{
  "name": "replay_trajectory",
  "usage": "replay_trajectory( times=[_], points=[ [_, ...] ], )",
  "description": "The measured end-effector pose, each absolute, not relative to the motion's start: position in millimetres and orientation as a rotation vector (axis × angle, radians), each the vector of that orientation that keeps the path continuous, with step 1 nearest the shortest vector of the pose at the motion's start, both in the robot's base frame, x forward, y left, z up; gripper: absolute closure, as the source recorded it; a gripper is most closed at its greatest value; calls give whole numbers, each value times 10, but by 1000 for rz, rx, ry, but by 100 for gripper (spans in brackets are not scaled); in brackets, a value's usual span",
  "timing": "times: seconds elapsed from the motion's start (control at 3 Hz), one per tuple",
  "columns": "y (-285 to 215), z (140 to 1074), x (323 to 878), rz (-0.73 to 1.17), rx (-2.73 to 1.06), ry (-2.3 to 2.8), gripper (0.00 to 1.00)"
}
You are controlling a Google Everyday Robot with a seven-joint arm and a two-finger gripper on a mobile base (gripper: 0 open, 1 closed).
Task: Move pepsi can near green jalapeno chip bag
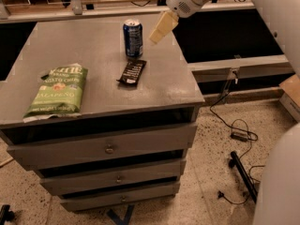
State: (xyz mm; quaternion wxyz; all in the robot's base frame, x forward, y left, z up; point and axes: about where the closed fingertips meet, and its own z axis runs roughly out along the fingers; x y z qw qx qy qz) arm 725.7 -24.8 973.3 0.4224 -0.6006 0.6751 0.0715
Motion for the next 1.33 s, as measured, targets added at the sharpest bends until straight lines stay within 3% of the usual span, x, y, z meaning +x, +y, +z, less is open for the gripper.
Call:
replay_trajectory(
  times=[0.67, 1.0, 1.33],
  points=[
    [263, 9201, 7868, 668, -1091, 1733, 0],
    [391, 9083, 7963, 759, -1017, 1740, 0],
    [417, 9069, 7956, 758, -1025, 1740, 18]
  ],
)
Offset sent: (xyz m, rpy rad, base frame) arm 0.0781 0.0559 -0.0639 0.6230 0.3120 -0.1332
